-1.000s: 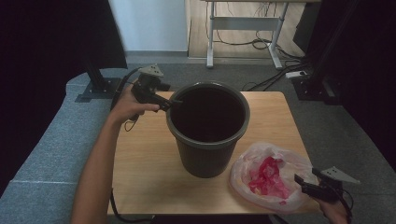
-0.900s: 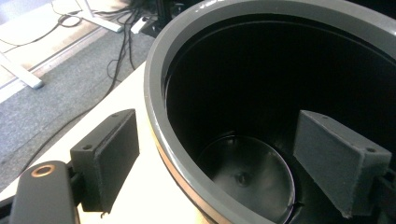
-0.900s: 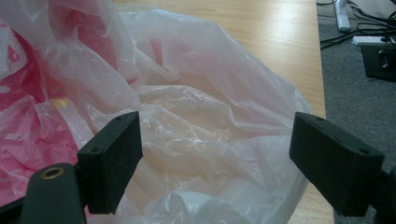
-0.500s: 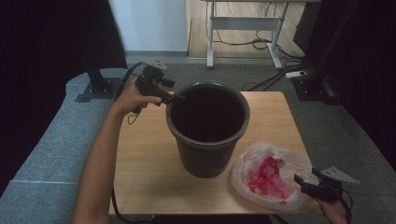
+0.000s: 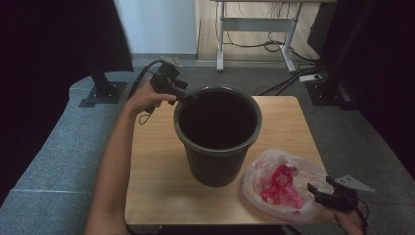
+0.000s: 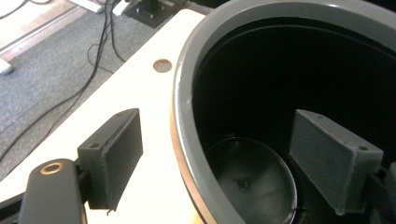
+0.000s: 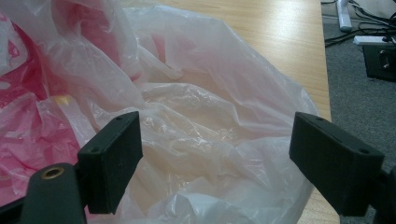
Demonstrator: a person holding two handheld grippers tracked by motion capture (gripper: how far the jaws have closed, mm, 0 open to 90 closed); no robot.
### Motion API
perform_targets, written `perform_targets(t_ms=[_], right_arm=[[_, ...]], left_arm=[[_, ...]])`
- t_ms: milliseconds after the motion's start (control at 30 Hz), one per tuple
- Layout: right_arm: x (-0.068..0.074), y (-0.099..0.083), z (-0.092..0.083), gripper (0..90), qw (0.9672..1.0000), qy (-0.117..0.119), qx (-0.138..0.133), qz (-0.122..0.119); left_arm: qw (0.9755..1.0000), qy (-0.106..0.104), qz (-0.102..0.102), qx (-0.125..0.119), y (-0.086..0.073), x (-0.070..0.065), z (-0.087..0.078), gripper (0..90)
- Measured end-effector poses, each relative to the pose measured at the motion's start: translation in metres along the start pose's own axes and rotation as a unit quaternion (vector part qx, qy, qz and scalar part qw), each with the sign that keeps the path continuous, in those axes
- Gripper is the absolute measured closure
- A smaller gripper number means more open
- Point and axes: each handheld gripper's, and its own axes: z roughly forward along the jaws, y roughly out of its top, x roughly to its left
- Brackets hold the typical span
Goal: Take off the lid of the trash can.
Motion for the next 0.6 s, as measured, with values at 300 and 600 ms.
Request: perform_targets(t_ms=[300, 600], right_arm=[[0.0, -0.001, 0.001, 16.8, 1.0, 0.002, 0.001, 0.001], [0.0, -0.001, 0.001, 16.8, 1.0, 0.002, 0.002, 0.0]], left_arm=[[0.9998, 0.012, 0.009, 0.011, 0.009, 0.0, 0.011, 21.5], [0.9983, 0.037, 0.021, 0.039, 0.019, 0.0, 0.03, 33.0]])
